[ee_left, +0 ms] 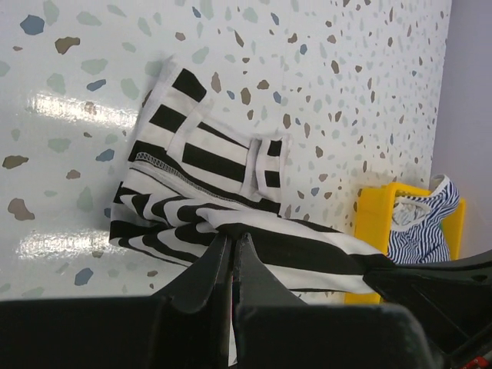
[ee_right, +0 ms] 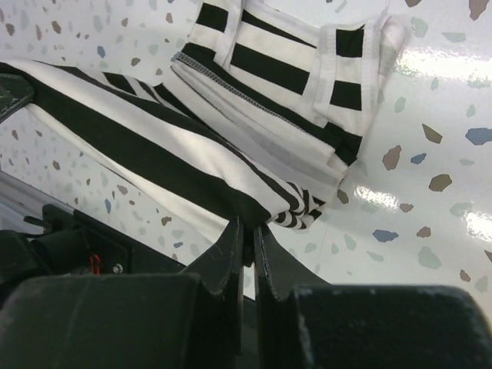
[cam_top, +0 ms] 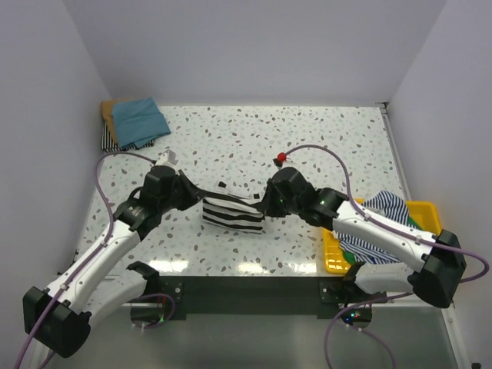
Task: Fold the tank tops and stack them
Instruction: Fold the tank top
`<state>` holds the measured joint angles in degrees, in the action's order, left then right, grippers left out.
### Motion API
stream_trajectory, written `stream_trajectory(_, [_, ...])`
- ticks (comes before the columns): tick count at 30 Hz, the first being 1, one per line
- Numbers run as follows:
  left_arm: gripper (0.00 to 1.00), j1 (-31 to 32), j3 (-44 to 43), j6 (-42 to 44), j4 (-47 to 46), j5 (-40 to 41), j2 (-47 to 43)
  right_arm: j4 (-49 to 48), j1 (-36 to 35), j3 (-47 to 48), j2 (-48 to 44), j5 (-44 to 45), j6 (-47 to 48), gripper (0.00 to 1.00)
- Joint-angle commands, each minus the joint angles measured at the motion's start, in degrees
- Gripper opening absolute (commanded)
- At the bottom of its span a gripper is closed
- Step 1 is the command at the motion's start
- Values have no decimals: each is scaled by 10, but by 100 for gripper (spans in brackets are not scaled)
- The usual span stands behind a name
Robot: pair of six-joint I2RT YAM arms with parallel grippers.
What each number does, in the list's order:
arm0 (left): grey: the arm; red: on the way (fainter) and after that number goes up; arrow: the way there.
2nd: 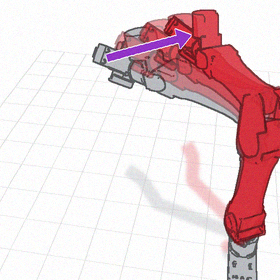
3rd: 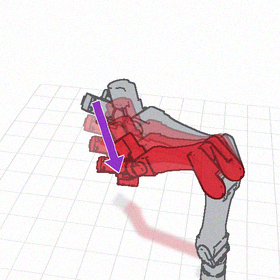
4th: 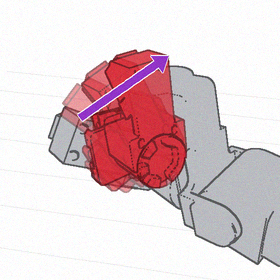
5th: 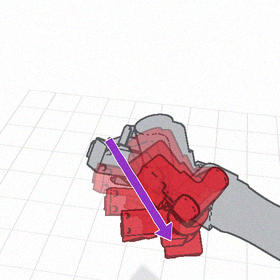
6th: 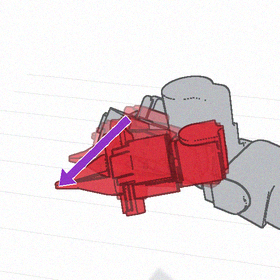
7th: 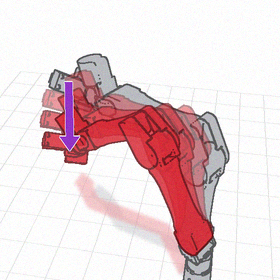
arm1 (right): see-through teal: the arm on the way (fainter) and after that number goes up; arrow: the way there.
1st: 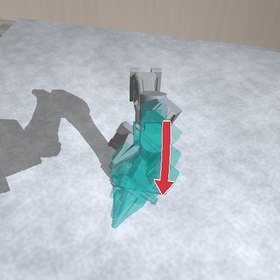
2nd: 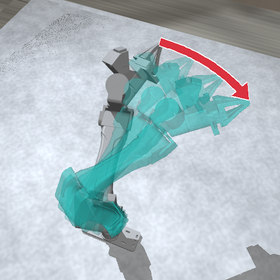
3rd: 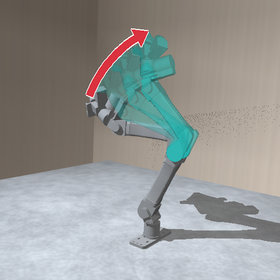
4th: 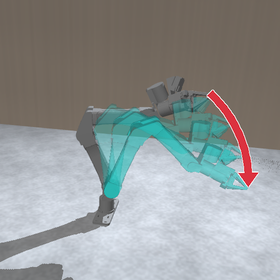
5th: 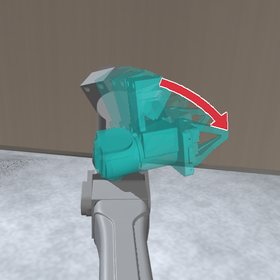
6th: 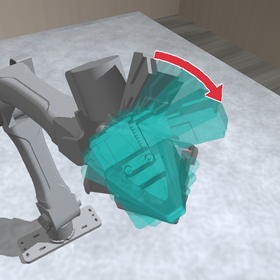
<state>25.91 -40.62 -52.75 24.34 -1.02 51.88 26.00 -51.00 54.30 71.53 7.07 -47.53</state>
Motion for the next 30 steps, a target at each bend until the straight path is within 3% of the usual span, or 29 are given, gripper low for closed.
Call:
stream_trajectory(1, [0, -2, -41, 20, 18, 24, -16, 54, -3, 42, -35, 29, 11, 0])
stream_trajectory(7, [0, -2, -53, 21, 5, 22, -6, 68, -4, 66, -37, 45, 20, 0])
stream_trajectory(14, [0, -3, -81, 33, -46, 33, 77, 57, 1, 94, 8, 77, 43, 0])
stream_trajectory(22, [0, -14, -156, 48, -111, 47, 193, 9, 103, 136, 118, 20, 85, 0])
stream_trajectory(30, [3, -57, -258, 74, -199, 34, 410, -12, 208, 248, 287, -33, 115, 0])
